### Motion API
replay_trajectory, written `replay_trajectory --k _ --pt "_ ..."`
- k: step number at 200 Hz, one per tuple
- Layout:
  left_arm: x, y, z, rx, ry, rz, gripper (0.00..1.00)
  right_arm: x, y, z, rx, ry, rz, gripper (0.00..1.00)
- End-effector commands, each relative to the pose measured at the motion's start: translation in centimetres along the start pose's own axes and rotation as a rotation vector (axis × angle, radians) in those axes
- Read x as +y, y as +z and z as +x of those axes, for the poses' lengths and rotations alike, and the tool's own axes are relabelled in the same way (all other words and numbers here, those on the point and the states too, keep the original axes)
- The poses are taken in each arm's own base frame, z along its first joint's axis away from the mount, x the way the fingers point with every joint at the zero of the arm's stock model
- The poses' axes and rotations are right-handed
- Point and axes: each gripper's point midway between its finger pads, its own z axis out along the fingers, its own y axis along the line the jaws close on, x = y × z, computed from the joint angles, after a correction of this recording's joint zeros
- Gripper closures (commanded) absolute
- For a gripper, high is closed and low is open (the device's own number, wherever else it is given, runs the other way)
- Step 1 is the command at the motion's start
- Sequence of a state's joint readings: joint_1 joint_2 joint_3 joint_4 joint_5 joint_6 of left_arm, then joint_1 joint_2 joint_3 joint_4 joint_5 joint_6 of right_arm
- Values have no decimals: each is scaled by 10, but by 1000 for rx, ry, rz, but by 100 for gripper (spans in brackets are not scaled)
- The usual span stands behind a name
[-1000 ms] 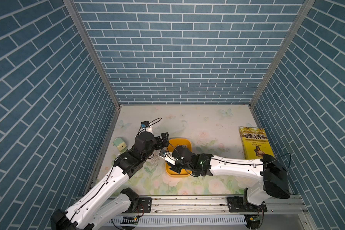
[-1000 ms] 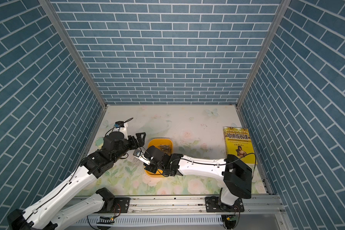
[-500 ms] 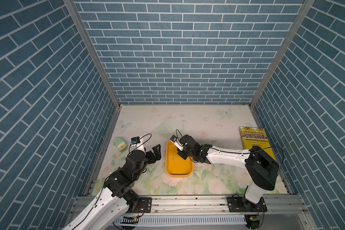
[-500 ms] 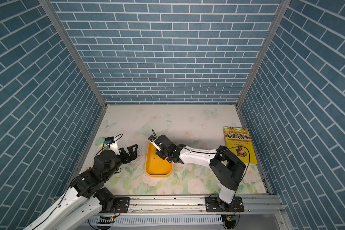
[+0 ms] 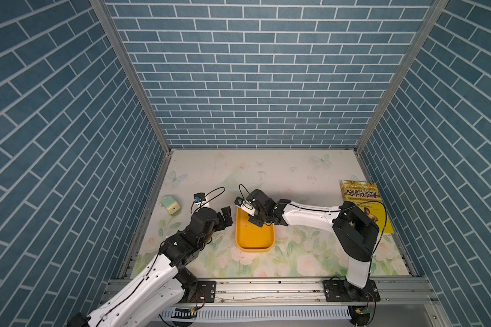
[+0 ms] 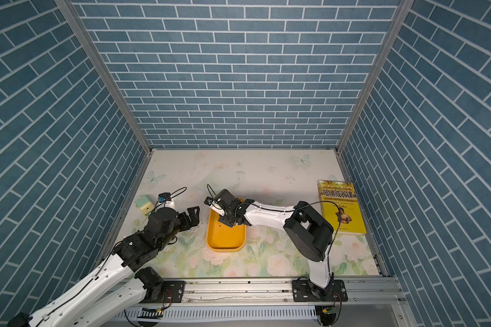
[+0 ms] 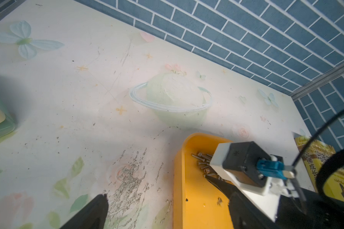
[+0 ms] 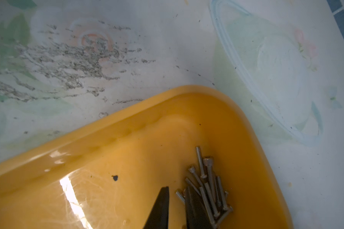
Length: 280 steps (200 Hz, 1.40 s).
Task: Take out the screws from the storage box
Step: Pick up the screw from the storage box.
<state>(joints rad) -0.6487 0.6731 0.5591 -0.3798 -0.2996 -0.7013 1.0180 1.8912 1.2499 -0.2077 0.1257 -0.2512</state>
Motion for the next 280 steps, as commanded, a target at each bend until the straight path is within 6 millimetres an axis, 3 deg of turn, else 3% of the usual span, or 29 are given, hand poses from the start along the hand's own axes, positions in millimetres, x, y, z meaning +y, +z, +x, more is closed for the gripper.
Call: replay_trajectory --k 1,83,145,207,280 --pt "-4 -9 -14 -48 -23 14 0 -9 5 14 65 -6 -5 82" --pt "-23 0 -27 -61 11 44 0 -18 27 36 161 -8 -15 85" --pt "-26 17 -19 -12 53 16 0 -9 34 43 184 -3 -73 85" --pt "-28 7 -24 -42 32 49 0 -4 35 42 181 32 -107 79" --pt "-28 6 -25 -46 29 54 0 1 40 57 223 119 -155 69"
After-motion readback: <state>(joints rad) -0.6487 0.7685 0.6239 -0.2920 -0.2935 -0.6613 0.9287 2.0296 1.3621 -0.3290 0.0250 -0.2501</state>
